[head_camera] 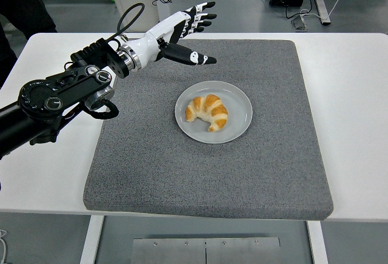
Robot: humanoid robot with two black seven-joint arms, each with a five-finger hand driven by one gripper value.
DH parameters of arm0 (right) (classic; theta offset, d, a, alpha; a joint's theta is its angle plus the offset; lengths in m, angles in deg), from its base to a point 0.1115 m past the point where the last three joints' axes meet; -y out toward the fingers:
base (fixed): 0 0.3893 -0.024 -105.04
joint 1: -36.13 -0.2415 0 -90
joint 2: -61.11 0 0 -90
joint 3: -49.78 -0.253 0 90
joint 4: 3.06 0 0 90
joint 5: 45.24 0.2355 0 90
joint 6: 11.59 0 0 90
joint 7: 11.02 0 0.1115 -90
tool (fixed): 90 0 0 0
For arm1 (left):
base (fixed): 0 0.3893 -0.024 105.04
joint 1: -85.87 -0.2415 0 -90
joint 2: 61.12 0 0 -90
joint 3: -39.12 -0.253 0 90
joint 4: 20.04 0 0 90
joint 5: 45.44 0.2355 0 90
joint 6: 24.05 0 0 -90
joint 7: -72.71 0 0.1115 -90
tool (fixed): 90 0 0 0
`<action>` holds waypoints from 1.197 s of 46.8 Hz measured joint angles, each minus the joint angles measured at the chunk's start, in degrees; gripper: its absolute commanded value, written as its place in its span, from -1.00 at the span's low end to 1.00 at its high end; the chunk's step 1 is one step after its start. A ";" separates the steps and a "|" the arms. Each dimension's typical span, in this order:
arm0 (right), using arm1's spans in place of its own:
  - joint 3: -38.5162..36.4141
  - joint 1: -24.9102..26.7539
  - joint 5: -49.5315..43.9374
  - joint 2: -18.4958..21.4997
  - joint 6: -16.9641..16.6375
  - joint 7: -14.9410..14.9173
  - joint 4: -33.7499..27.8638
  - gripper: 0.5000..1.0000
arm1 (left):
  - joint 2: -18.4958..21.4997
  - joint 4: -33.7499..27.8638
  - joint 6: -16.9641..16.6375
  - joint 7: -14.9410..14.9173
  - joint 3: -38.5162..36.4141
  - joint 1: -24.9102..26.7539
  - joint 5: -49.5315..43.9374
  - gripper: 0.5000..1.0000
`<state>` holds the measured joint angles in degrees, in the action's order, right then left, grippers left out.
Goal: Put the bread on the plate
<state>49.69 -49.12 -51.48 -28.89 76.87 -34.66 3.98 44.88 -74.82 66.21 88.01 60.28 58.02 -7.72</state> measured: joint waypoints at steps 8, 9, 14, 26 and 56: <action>0.00 0.00 0.00 0.00 -0.01 0.00 0.00 1.00 | 0.53 0.03 -3.53 0.51 4.66 -0.87 -9.25 0.86; 0.00 0.00 0.00 0.00 -0.02 -0.01 0.00 1.00 | 0.56 0.03 -3.62 0.55 4.90 -1.01 -10.02 0.86; 0.00 0.00 0.00 0.00 -0.03 0.00 0.00 1.00 | 0.65 0.70 -3.91 0.74 5.77 -1.84 -13.85 0.86; 0.00 0.00 0.00 0.00 0.00 0.00 0.00 1.00 | -0.32 4.53 -4.40 1.14 10.48 -5.54 -18.47 0.86; 0.00 0.01 0.00 0.00 -0.03 0.00 0.00 1.00 | -7.76 20.70 -2.77 3.36 15.43 -6.20 -27.08 0.86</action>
<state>49.69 -49.12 -51.48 -28.89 76.84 -34.66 3.98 37.12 -54.12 63.45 91.36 75.71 51.82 -34.81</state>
